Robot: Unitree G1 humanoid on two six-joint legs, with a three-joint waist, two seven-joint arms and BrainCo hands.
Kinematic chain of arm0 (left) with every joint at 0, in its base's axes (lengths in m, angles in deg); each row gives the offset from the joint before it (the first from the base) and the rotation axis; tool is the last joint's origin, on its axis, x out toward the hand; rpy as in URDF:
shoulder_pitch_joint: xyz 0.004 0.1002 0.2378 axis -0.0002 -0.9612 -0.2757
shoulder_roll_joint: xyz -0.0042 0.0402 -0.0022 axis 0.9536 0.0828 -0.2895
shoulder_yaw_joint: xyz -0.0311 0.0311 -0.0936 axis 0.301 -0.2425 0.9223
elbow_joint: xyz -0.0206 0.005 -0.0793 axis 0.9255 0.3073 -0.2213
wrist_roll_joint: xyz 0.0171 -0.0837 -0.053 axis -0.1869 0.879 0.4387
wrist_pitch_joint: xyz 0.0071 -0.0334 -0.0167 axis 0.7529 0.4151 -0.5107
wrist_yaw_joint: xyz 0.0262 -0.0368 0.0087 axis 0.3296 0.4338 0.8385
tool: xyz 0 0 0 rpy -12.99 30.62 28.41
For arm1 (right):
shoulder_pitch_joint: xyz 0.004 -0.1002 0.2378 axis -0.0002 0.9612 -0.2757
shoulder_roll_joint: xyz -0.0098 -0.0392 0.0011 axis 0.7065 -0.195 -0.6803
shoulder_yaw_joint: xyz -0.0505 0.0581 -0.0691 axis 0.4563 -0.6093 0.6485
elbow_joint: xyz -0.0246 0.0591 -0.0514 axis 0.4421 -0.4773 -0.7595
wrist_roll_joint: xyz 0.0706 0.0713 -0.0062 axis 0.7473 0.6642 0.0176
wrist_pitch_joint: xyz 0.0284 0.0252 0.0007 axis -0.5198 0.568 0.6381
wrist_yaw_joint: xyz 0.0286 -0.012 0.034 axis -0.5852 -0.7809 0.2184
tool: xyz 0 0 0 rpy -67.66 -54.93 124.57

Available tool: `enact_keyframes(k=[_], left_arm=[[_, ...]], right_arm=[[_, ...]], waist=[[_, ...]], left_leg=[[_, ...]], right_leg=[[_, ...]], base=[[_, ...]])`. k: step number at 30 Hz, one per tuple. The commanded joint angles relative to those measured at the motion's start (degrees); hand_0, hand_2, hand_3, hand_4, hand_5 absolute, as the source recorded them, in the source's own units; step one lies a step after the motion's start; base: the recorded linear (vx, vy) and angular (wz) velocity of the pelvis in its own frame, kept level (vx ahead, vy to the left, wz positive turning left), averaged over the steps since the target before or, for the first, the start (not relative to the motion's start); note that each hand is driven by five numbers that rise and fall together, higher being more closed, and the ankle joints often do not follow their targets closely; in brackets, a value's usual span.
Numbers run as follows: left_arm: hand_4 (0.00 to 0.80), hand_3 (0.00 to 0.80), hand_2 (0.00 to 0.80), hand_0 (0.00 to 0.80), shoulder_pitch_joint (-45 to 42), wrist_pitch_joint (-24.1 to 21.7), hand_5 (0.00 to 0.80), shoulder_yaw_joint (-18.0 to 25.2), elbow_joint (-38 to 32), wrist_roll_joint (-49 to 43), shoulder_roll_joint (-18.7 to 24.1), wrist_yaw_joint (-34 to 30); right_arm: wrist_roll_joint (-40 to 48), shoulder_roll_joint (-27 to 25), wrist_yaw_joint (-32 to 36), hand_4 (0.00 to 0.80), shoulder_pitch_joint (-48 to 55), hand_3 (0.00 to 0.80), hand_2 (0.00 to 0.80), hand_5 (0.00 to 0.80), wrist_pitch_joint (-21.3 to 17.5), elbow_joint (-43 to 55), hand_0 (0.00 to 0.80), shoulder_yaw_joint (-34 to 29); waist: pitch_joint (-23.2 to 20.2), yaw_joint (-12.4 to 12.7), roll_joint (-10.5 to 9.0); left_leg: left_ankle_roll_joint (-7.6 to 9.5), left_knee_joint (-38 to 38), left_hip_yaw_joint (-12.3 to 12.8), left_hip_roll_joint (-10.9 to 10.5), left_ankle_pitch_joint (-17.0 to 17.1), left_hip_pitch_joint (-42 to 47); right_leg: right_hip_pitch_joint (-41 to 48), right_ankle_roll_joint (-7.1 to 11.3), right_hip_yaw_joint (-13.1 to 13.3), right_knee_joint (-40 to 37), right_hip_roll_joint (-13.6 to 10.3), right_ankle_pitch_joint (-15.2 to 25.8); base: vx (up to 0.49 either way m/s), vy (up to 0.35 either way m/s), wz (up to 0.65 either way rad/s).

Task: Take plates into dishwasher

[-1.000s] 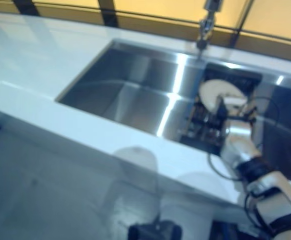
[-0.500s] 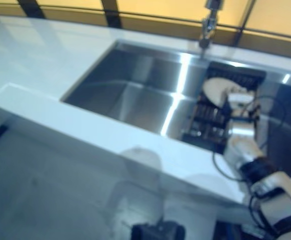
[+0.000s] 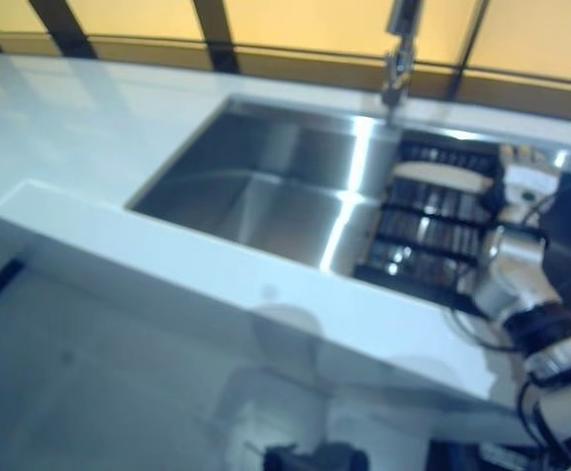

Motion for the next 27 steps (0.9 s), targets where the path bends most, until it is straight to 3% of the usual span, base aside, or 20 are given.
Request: enact_keyframes(k=[1,7,8,10,11,27], left_arm=[[0.0,0.0,0.0,0.0,-1.3,-0.7,0.0,-4.1,0.7,0.7,0.6,0.4],[0.0,0.0,0.0,0.0,-0.9,-0.7,0.0,-4.6,0.8,1.0,0.6,0.2],[0.0,0.0,0.0,0.0,-0.7,-1.0,0.0,-4.7,1.1,1.3,0.5,0.0],[0.0,0.0,0.0,0.0,-0.6,-1.3,0.0,-4.8,1.2,1.6,0.4,0.1],[0.0,0.0,0.0,0.0,-0.6,-1.1,0.0,-4.8,1.1,1.7,0.3,0.2],[0.0,0.0,0.0,0.0,-1.3,-2.0,0.0,-5.0,0.8,2.1,0.1,-0.3]], right_arm=[[-1.7,-3.8,-0.7,0.8,-5.3,0.8,0.8,0.8,-2.1,-1.4,0.8,1.9],[-0.2,-2.6,0.4,0.8,-5.2,0.8,0.8,0.8,-4.5,-2.5,0.8,2.9],[0.5,-2.2,0.8,0.48,-5.5,0.48,0.48,0.48,-5.3,-2.8,0.48,3.1],[0.2,-1.8,1.1,0.439,-5.6,0.439,0.439,0.439,-5.2,-2.8,0.439,3.2],[0.7,-1.5,0.8,0.0,-5.6,0.0,0.0,0.0,-5.4,-2.8,0.0,3.4],[1.5,-0.6,-3.0,0.0,-6.5,0.0,0.0,0.0,-6.4,-3.0,0.0,3.1]], waist=[[-3.8,1.4,-1.76],[-3.4,1.5,-1.59],[-3.2,1.6,-1.49],[-3.1,1.6,-1.44],[-3.0,1.6,-1.4],[-1.6,2.5,-0.35]], left_leg=[[0.76,0.1,1.6,-0.5,-4.3,-1.3],[0.72,0.2,1.5,-0.4,-4.3,-1.4],[0.67,0.2,1.5,-0.4,-4.2,-1.4],[0.67,0.2,1.5,-0.4,-4.2,-1.5],[0.67,0.2,1.5,-0.4,-4.2,-1.6],[0.83,0.1,0.2,-1.1,-3.8,-2.6]], right_leg=[[-0.4,6.29,-0.5,2.2,-2.9,-4.0],[-0.5,6.18,-0.7,2.4,-3.1,-4.1],[-0.6,6.14,-0.8,2.4,-3.1,-4.1],[-0.7,6.1,-0.9,2.5,-3.1,-4.1],[-0.8,6.04,-1.0,2.6,-3.1,-4.1],[-1.9,5.71,-1.6,3.4,-3.5,-4.4]], base=[[0.0,0.0,0.0],[0.0,0.0,0.0],[0.0,0.0,0.0],[0.0,0.0,0.0],[0.0,0.0,0.0],[0.002,0.004,0.04]])
